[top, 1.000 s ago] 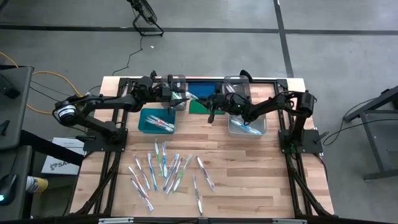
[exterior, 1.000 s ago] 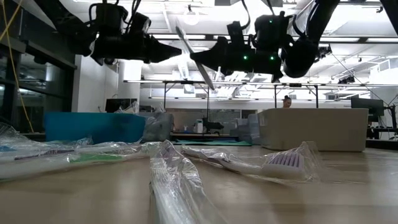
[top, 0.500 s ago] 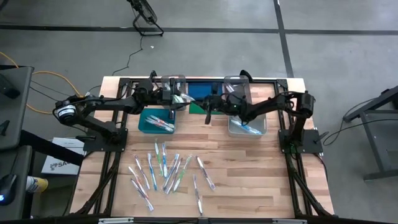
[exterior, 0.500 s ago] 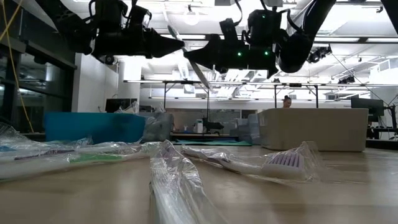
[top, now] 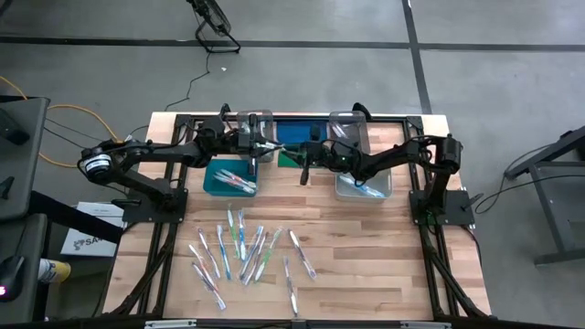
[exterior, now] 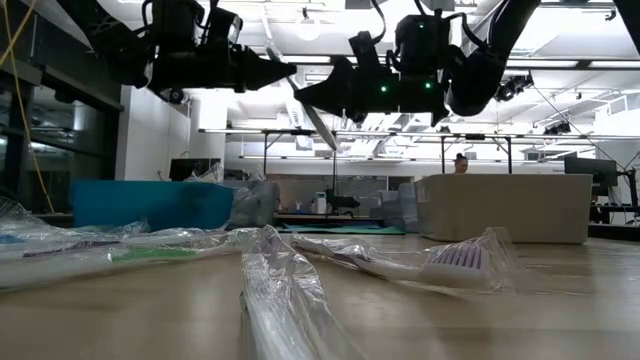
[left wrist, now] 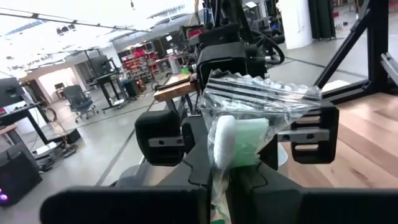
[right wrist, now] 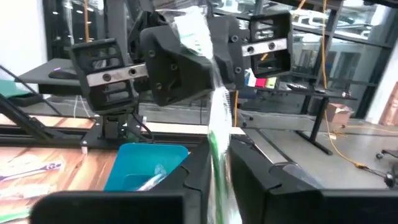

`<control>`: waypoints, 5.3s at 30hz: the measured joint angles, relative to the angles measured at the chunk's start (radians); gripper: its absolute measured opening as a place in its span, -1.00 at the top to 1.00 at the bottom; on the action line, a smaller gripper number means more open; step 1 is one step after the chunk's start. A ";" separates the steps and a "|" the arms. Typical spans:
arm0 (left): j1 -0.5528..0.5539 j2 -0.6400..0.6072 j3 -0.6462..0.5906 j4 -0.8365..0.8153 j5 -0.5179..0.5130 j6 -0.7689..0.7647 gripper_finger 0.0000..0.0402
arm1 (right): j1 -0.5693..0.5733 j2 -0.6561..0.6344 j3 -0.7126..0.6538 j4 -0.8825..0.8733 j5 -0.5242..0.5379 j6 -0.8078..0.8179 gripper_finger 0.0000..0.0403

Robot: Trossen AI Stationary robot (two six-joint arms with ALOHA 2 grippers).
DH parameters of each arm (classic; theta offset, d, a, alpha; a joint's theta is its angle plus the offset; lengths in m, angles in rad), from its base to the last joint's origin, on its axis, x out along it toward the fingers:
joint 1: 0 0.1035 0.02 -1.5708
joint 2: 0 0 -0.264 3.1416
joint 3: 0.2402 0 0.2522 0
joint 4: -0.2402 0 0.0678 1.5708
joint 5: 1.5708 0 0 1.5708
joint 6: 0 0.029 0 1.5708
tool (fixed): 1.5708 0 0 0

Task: Pick & Place Toothbrushes
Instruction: Put the green toothbrush into the left black bin, then put the violet toothbrush into the right black bin

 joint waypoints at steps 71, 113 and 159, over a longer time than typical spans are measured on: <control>0.175 0.032 0.219 -0.911 -0.560 0.955 -0.23 | 0.150 -0.354 -0.001 -0.879 0.174 0.307 -0.26; 0.161 0.034 0.310 -1.140 -0.160 0.737 0.43 | 0.184 -0.354 -0.001 -0.936 0.180 0.337 -0.26; 0.018 -0.271 0.221 -1.338 -0.208 0.700 0.99 | 0.664 -0.228 0.312 -1.438 0.344 0.696 -0.26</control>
